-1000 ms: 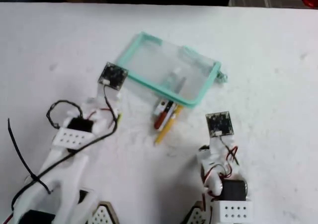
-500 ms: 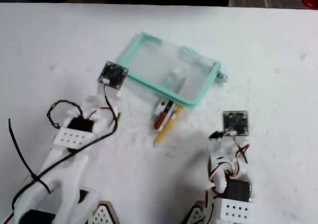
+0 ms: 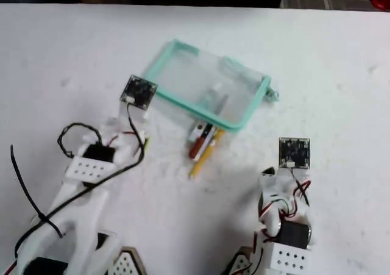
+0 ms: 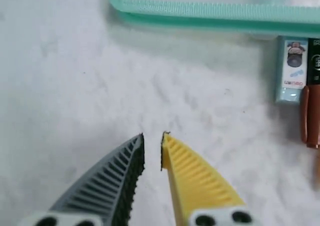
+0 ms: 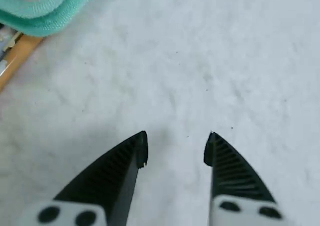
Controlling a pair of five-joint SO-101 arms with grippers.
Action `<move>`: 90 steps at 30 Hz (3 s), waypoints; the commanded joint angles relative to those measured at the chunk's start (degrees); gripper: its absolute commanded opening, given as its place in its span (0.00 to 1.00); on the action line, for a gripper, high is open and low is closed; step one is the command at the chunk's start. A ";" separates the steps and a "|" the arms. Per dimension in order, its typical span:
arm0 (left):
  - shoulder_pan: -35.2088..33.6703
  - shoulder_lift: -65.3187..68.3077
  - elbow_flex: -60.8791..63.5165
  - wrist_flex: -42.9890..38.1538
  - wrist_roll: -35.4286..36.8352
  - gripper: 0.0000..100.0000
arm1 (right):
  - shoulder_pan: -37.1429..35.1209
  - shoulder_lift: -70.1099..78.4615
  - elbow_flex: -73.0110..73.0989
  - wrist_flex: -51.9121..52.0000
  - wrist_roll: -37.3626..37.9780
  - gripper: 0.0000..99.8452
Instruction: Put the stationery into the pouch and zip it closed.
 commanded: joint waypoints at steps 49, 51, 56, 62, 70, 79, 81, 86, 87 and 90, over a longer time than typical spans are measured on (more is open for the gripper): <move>-0.40 -0.48 -0.79 -1.49 0.53 0.11 | 1.54 -0.66 -0.53 3.65 9.58 0.27; -0.40 -0.48 -0.79 -1.49 0.62 0.11 | 1.54 -0.66 -0.62 3.65 9.58 0.27; -0.40 -0.48 -0.79 -1.49 2.81 0.20 | 2.51 -0.66 -0.79 3.38 10.02 0.27; -2.59 -0.57 -0.88 -1.49 5.71 0.20 | 8.22 -0.66 -2.37 2.42 10.02 0.27; -2.86 -0.57 -5.19 4.57 10.90 0.20 | 8.92 -0.66 -2.20 -2.07 15.30 0.27; -2.95 -0.04 -5.01 4.22 10.64 0.20 | 8.92 -0.66 0.09 -9.45 19.87 0.27; -2.95 -0.04 -5.01 4.22 10.64 0.20 | 8.92 -0.66 0.53 -11.30 20.13 0.27; -2.95 -0.04 -5.10 4.13 10.64 0.20 | 5.41 -0.22 -3.78 -8.13 21.54 0.13; -2.95 -0.04 -5.10 4.13 10.64 0.20 | 4.35 -0.22 -5.71 -5.67 22.42 0.10; -2.95 -0.22 -5.10 4.13 10.55 0.20 | 2.15 -0.13 -12.84 1.01 23.03 0.12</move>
